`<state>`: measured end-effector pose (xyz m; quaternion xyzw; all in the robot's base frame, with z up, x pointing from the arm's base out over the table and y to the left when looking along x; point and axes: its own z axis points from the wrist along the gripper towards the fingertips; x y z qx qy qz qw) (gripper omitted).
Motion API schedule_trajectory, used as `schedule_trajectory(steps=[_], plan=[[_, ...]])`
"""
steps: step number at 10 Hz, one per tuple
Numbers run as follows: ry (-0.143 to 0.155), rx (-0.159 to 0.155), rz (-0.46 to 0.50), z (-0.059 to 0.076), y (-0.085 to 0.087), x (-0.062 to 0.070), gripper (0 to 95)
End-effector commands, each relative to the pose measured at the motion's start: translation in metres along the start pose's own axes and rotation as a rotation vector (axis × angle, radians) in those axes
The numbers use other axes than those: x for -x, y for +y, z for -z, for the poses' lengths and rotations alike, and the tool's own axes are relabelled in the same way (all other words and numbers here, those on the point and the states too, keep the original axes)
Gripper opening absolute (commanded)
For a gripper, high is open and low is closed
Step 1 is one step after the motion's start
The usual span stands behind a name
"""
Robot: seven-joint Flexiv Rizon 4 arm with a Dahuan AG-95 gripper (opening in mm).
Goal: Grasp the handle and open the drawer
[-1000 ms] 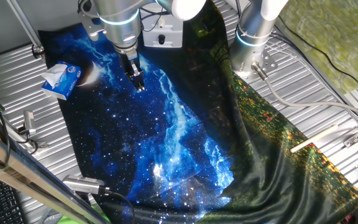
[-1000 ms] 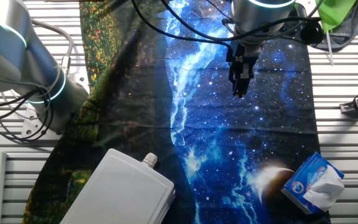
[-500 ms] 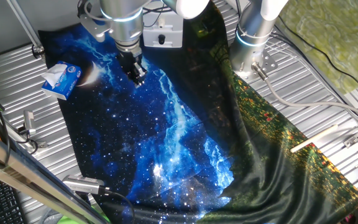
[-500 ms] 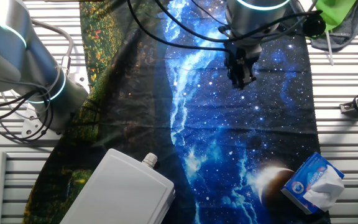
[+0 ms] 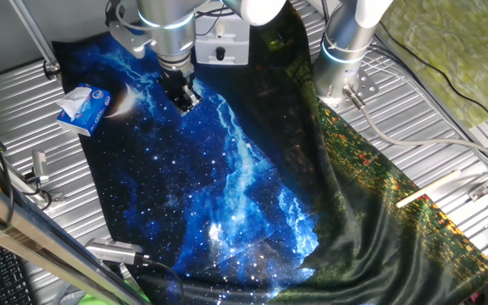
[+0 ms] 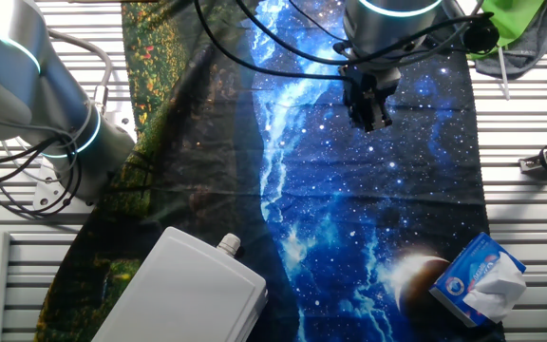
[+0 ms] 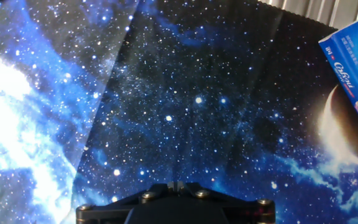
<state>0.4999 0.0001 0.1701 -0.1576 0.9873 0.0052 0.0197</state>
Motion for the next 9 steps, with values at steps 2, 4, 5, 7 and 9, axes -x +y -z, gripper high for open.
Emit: schedule_trajectory(steps=[2, 4, 5, 7, 9], plan=[[0.051, 0.002, 0.064, -0.001, 0.001, 0.001, 0.0], [0.078, -0.008, 0.167, -0.008, 0.006, 0.005, 0.0], [0.088, 0.003, 0.206, -0.014, 0.006, 0.006, 0.0], [0.22, 0.057, 0.218, -0.021, 0.006, 0.006, 0.0], [0.325, 0.031, 0.227, -0.025, 0.005, 0.006, 0.0]])
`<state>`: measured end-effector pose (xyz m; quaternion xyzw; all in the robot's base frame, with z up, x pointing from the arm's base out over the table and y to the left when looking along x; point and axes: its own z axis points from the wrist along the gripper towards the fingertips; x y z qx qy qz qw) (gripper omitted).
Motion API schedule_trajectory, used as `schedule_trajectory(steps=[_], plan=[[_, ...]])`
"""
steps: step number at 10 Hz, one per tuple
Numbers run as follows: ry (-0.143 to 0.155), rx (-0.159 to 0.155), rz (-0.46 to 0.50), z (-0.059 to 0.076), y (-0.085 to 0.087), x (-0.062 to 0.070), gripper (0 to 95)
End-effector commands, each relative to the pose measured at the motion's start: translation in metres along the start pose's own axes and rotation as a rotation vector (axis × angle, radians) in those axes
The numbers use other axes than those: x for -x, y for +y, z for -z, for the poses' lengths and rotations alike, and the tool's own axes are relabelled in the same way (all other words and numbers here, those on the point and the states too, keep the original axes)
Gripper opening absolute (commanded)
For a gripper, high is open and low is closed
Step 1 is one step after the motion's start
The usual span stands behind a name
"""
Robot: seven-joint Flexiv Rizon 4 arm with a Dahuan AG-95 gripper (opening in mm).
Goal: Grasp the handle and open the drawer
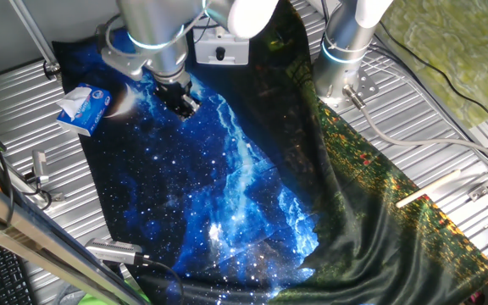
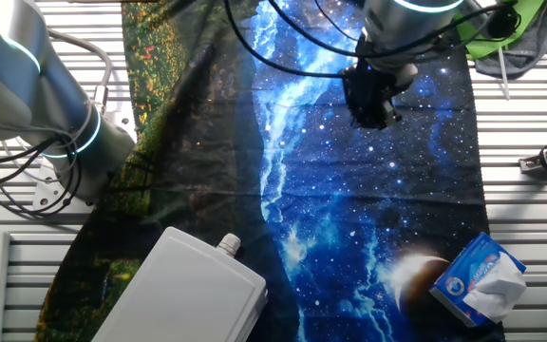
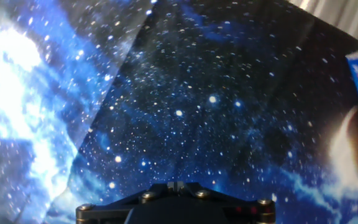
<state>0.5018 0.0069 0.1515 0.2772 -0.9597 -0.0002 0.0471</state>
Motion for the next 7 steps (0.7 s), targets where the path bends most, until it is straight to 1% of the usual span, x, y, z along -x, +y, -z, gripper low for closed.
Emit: schedule_trajectory(steps=[1, 2, 3, 4, 5, 6, 7], plan=[[0.248, 0.01, -0.001, -0.011, -0.002, 0.002, 0.0], [0.27, -0.023, 0.02, -0.019, -0.003, -0.002, 0.0], [0.268, -0.015, 0.046, -0.025, -0.004, -0.007, 0.0], [0.271, -0.012, 0.041, -0.027, -0.003, -0.012, 0.0], [0.287, -0.019, 0.035, -0.027, -0.002, -0.021, 0.0], [0.286, -0.021, 0.034, -0.027, -0.003, -0.025, 0.0], [0.274, -0.016, 0.042, -0.025, -0.005, -0.033, 0.0]])
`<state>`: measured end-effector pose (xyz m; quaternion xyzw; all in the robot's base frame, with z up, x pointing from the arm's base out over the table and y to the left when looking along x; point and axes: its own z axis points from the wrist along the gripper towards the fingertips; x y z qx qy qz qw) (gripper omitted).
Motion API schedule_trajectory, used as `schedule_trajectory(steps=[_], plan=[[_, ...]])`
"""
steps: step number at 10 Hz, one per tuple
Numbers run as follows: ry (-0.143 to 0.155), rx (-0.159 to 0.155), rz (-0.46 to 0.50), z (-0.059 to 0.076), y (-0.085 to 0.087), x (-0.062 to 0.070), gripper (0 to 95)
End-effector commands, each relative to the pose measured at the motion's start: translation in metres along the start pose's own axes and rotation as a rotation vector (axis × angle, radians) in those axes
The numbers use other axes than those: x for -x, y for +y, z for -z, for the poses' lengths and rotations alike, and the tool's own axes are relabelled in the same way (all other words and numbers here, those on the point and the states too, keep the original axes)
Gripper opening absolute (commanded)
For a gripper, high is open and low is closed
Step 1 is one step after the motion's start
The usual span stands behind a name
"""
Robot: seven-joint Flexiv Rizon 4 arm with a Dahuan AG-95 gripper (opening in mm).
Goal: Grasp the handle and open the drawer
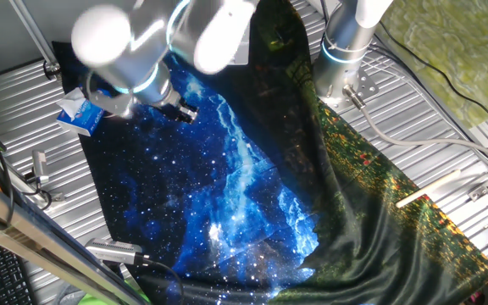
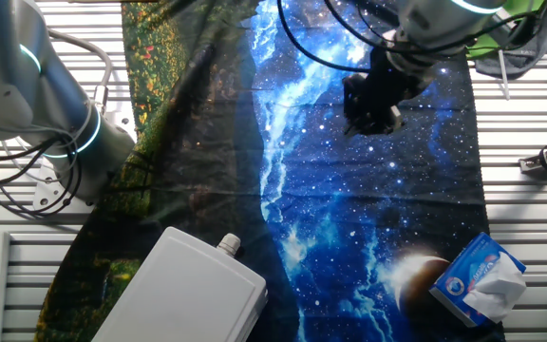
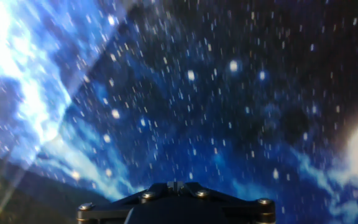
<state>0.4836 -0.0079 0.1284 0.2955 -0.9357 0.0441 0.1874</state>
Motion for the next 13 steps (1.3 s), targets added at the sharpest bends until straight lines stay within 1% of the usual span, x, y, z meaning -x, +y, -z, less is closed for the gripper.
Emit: schedule_trajectory(steps=[1, 3, 4, 6, 8, 10, 11, 12, 13], plan=[[-0.034, 0.0, 0.0, -0.007, -0.006, -0.02, 0.0], [-0.036, 0.0, 0.003, -0.019, -0.01, -0.029, 0.0], [-0.033, -0.005, 0.009, -0.023, -0.012, -0.032, 0.0], [-0.041, -0.011, 0.026, -0.027, -0.013, -0.036, 0.0], [-0.054, -0.015, 0.038, -0.035, -0.015, -0.042, 0.0], [-0.055, -0.018, 0.043, -0.041, -0.018, -0.05, 0.0], [-0.056, -0.017, 0.039, -0.042, -0.02, -0.057, 0.0], [-0.056, -0.017, 0.039, -0.042, -0.021, -0.06, 0.0], [-0.071, -0.012, 0.048, -0.045, -0.023, -0.07, 0.0]])
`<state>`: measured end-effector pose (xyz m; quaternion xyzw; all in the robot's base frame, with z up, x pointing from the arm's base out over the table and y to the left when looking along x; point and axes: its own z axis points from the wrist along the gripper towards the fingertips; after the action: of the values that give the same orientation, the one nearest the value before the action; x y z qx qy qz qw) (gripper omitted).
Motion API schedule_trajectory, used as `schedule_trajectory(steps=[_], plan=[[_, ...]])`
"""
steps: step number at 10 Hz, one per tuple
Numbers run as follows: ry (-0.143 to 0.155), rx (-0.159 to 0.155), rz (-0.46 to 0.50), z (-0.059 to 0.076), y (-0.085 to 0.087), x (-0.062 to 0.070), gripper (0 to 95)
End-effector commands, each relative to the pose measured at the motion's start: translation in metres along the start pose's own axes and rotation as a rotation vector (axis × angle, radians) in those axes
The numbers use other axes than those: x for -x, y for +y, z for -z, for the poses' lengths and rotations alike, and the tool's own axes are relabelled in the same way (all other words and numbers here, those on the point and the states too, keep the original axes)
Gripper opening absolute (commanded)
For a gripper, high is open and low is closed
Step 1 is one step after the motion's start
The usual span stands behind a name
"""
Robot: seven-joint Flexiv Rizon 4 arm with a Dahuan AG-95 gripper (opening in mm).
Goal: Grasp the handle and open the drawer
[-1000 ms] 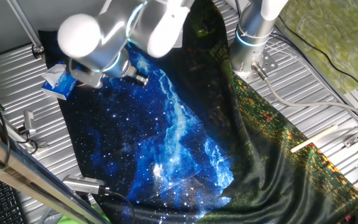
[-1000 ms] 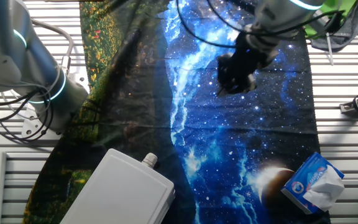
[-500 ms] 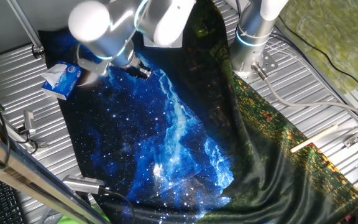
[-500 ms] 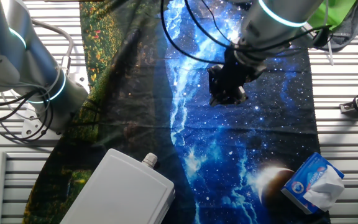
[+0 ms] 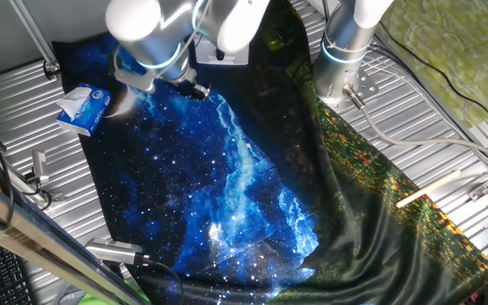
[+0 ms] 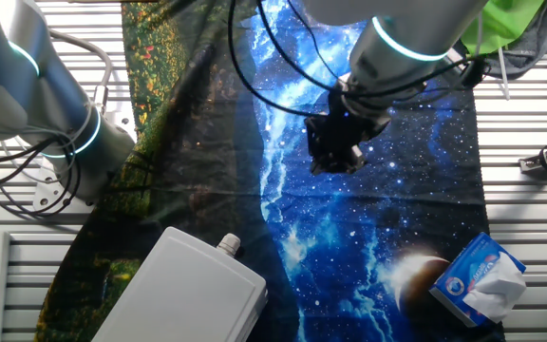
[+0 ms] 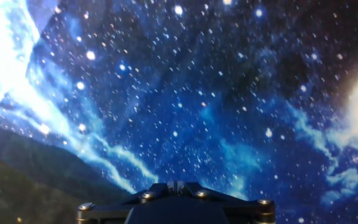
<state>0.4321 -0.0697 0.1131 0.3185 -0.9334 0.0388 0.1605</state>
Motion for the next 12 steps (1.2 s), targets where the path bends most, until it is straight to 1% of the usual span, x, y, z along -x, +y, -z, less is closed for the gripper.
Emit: schedule_trajectory(steps=[1, 2, 3, 4, 5, 6, 10, 11, 12], plan=[[-0.034, 0.01, -0.005, -0.006, -0.003, -0.012, 0.0], [-0.04, 0.019, -0.006, -0.008, -0.004, -0.015, 0.0], [-0.045, 0.025, 0.0, -0.015, -0.009, -0.023, 0.0], [-0.042, 0.025, 0.004, -0.015, -0.012, -0.028, 0.0], [-0.035, 0.026, 0.006, -0.012, -0.013, -0.034, 0.0], [-0.04, 0.031, 0.013, -0.009, -0.015, -0.039, 0.0], [-0.045, 0.027, -0.009, -0.009, -0.015, -0.04, 0.0], [-0.062, 0.022, -0.008, -0.009, -0.015, -0.04, 0.0], [-0.072, 0.024, -0.007, -0.01, -0.015, -0.038, 0.0]])
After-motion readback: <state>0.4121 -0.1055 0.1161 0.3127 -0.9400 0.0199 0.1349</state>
